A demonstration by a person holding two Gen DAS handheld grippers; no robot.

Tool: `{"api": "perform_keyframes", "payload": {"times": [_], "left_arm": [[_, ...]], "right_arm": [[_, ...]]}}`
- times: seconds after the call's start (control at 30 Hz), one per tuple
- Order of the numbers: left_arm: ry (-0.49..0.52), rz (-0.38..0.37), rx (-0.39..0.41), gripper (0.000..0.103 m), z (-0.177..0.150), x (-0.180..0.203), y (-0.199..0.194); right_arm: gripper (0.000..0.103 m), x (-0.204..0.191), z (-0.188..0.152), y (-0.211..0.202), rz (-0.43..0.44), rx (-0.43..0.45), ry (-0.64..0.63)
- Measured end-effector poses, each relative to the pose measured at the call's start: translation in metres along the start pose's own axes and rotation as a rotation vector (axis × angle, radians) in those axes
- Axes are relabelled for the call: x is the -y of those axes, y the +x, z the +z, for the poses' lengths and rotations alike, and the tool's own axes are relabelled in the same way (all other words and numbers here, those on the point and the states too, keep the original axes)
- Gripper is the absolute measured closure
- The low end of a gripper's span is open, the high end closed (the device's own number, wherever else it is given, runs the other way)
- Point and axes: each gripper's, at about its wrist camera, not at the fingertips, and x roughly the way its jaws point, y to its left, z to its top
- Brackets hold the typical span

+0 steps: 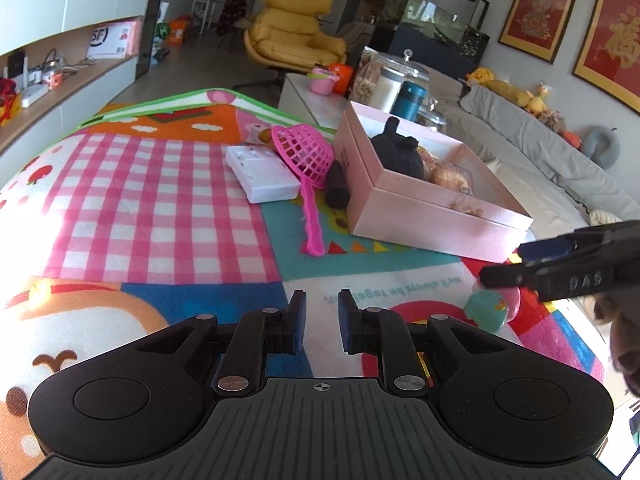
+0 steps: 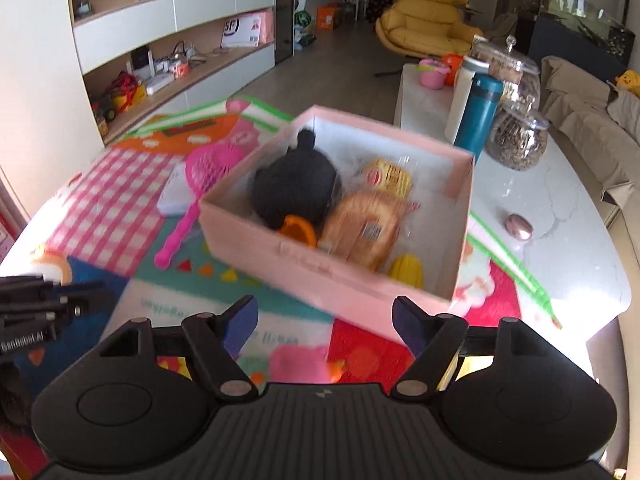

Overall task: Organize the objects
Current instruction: 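Carry the pink pig toy into the pink box and open the right gripper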

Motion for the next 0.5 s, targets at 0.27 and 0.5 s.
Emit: {"api": "perform_keyframes", "payload": {"times": [0.27,0.5], "left_arm": [[0.019,0.013,-0.004,0.084,-0.002,0.006,-0.006],[-0.005,0.002,-0.036,0.084,-0.007,0.005,0.001]], "right_arm": [[0.031,-0.022,-0.022,0.023,0.019,-0.051,-0.032],[0.035,-0.009,0.016,-0.032,0.019,0.146,-0.03]]}}
